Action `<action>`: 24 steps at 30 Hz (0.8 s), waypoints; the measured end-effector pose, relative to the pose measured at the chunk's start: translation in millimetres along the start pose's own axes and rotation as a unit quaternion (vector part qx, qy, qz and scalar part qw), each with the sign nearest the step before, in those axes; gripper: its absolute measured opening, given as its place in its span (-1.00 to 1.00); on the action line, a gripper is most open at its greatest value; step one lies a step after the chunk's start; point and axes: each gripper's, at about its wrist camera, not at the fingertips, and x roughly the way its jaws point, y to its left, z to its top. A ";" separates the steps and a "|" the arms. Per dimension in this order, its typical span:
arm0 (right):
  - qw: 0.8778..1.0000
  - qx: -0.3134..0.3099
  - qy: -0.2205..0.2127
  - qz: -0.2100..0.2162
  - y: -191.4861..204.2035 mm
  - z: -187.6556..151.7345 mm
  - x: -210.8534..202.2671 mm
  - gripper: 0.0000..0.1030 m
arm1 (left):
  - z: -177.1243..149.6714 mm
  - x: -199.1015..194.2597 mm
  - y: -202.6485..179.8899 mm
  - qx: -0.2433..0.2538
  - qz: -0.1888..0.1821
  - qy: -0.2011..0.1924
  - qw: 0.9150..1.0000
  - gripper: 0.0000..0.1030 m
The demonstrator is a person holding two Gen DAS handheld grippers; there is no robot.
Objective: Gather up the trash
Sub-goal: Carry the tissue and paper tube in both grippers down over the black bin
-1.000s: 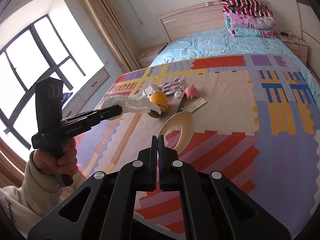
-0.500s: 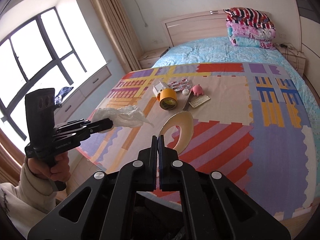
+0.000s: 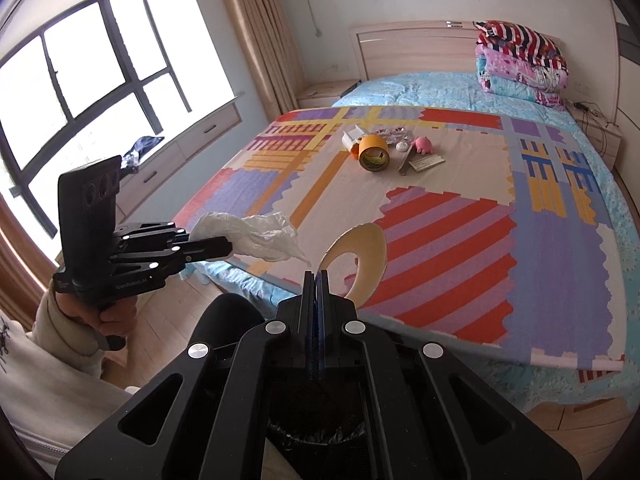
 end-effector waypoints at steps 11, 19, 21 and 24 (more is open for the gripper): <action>0.997 0.008 0.069 0.031 7.9 -53.6 26.0 -0.96 | -63.7 31.0 -20.0 0.001 -0.019 0.095 0.995 -0.82; 0.991 0.023 0.127 0.040 7.7 -82.2 56.9 -0.95 | -106.8 73.6 -18.0 -0.009 -0.022 0.167 0.986 -0.82; 0.989 0.024 0.139 0.037 8.7 -86.6 63.4 -0.95 | -114.5 82.4 -15.4 -0.017 -0.021 0.181 0.983 -0.82; 0.988 0.026 0.150 0.038 8.5 -90.7 68.7 -0.95 | -119.7 90.5 -12.0 -0.024 -0.023 0.193 0.981 -0.82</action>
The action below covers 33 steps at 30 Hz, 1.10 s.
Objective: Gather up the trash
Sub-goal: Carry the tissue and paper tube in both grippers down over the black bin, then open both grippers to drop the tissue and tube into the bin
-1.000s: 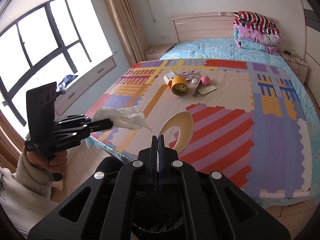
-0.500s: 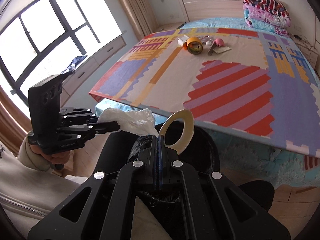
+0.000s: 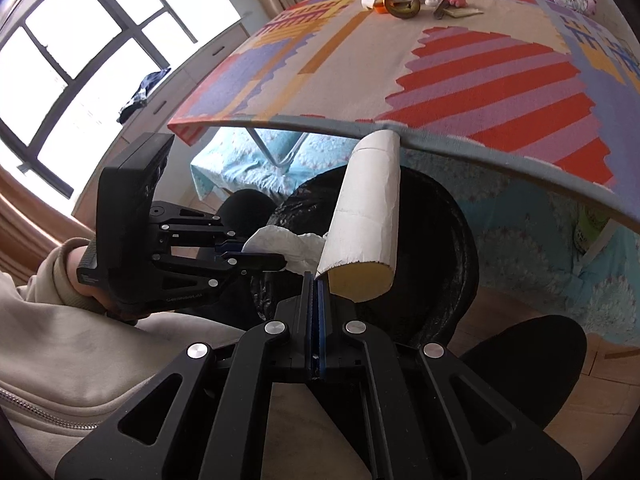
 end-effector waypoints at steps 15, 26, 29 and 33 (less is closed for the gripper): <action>0.999 0.024 0.029 0.009 -10.7 -6.8 15.8 -0.95 | 2.7 22.0 13.9 -0.031 0.009 0.043 0.999 -0.79; 0.999 0.040 0.028 0.012 -18.3 -4.5 24.6 -0.54 | 6.9 22.4 17.5 -0.041 0.001 0.040 0.998 0.15; 0.999 0.038 0.025 0.013 -17.7 -2.9 24.4 -0.54 | 8.7 19.0 17.6 -0.041 0.002 0.036 0.999 0.15; 0.999 0.033 0.024 0.012 -14.5 -1.9 23.6 -0.54 | 12.0 9.1 14.4 -0.037 0.002 0.022 0.999 0.15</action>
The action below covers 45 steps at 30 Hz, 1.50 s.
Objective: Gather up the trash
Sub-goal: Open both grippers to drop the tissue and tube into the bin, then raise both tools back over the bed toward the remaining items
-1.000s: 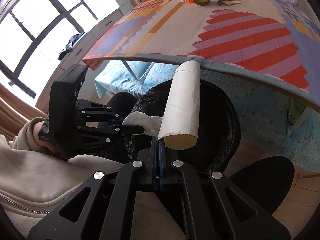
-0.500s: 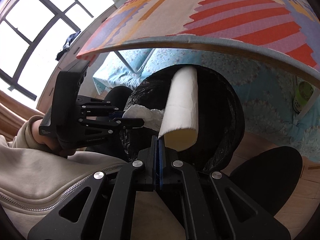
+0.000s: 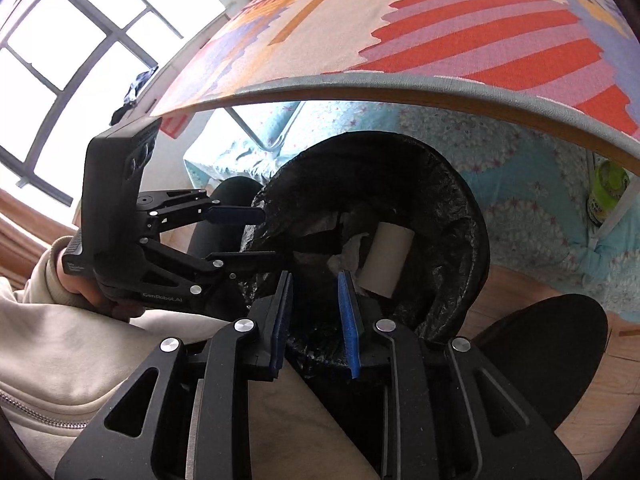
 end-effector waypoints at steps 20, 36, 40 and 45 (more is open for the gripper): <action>0.996 -0.038 -0.075 -0.043 13.6 28.3 -44.4 -0.47 | 32.8 -100.1 -11.0 0.047 0.043 -0.140 0.988 0.15; 0.984 -0.084 -0.132 -0.085 19.8 102.9 -62.9 -0.18 | 100.3 -138.6 33.1 0.024 0.099 -0.204 0.974 0.15; 0.981 -0.090 -0.144 -0.094 17.6 129.1 -62.6 -0.10 | 125.5 -139.5 50.5 0.029 0.104 -0.210 0.972 0.15; 0.978 -0.093 -0.156 -0.104 12.2 163.1 -58.4 -0.01 | 158.5 -132.8 72.3 0.042 0.107 -0.208 0.971 0.26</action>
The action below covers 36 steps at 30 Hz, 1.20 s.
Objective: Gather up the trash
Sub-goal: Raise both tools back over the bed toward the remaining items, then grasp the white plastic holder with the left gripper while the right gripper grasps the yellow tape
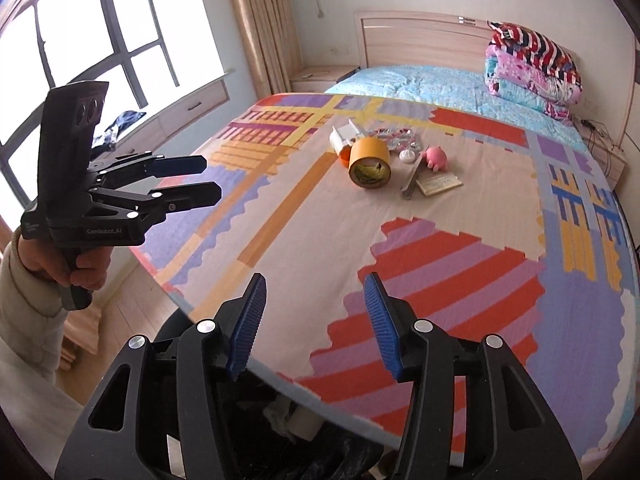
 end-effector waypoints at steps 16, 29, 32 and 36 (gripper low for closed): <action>1.000 0.019 0.002 -0.014 -34.9 68.8 69.2 0.24 | 55.8 101.9 44.0 0.051 0.006 0.043 0.998 0.26; 0.999 0.031 0.021 -0.008 -44.7 82.3 113.8 0.24 | 73.0 164.0 59.7 0.081 0.012 0.069 0.994 0.26; 0.999 0.038 0.022 -0.009 -48.0 84.6 120.4 0.24 | 75.7 173.4 62.0 0.086 0.005 0.067 0.994 0.26; 0.999 0.046 0.026 -0.012 -52.4 86.5 127.6 0.24 | 76.2 180.1 62.8 0.086 0.001 0.059 0.995 0.26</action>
